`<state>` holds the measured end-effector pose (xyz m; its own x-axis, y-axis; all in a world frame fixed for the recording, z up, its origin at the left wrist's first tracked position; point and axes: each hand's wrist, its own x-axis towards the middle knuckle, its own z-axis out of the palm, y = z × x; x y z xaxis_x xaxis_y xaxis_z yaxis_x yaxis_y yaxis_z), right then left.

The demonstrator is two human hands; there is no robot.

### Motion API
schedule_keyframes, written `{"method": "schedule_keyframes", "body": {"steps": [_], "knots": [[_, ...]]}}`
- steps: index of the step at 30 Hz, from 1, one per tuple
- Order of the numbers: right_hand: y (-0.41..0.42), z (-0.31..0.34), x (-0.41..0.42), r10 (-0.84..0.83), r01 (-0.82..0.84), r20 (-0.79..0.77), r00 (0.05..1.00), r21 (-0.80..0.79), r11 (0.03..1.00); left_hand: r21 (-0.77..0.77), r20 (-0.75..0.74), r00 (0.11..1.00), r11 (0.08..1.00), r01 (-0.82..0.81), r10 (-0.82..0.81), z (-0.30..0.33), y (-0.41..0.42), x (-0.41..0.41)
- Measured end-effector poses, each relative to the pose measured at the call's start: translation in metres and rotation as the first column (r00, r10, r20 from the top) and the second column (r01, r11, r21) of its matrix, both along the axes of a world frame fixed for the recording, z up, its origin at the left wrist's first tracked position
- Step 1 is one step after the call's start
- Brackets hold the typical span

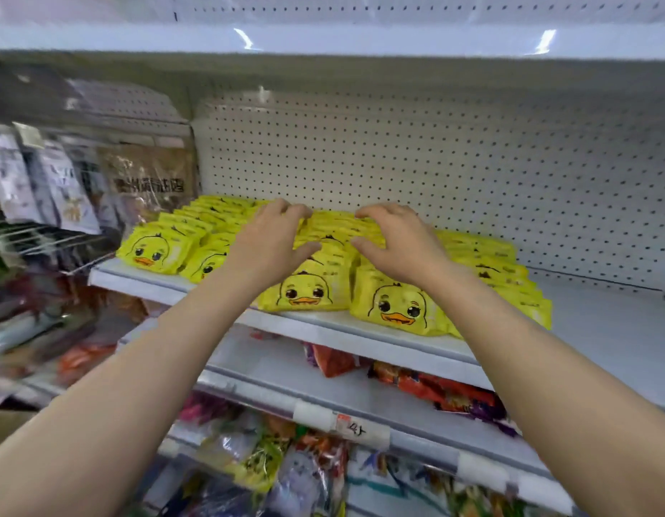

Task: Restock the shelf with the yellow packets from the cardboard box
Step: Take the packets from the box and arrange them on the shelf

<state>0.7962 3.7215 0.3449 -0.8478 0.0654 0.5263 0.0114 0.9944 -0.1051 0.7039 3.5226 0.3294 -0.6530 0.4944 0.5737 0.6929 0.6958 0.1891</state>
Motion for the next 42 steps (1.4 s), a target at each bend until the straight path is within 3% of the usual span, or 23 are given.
{"method": "schedule_keyframes", "body": {"steps": [11,16,24,36,42], "knots": [[-0.218,-0.027,-0.078,0.282,-0.282,0.023,0.959,0.05,0.958,-0.094,-0.021,0.956,0.951,-0.295,0.294,-0.023,-0.238,-0.016],[-0.316,-0.053,-0.105,0.453,-0.451,0.08,0.888,-0.037,0.892,-0.148,-0.017,0.898,0.887,-0.438,0.441,-0.039,-0.325,-0.011],[-0.426,-0.085,-0.149,0.611,-0.621,0.173,0.772,0.002,0.784,-0.162,0.09,0.794,0.796,-0.584,0.601,-0.078,-0.43,-0.016],[-0.567,-0.193,-0.313,0.736,-0.773,0.37,0.567,-0.069,0.63,-0.303,0.226,0.551,0.596,-0.744,0.803,-0.182,-0.545,-0.127],[-0.618,-0.305,-0.404,0.685,-0.785,0.605,0.407,-0.153,0.601,-0.384,0.46,0.391,0.576,-0.722,0.797,-0.289,-0.583,-0.194]]}}
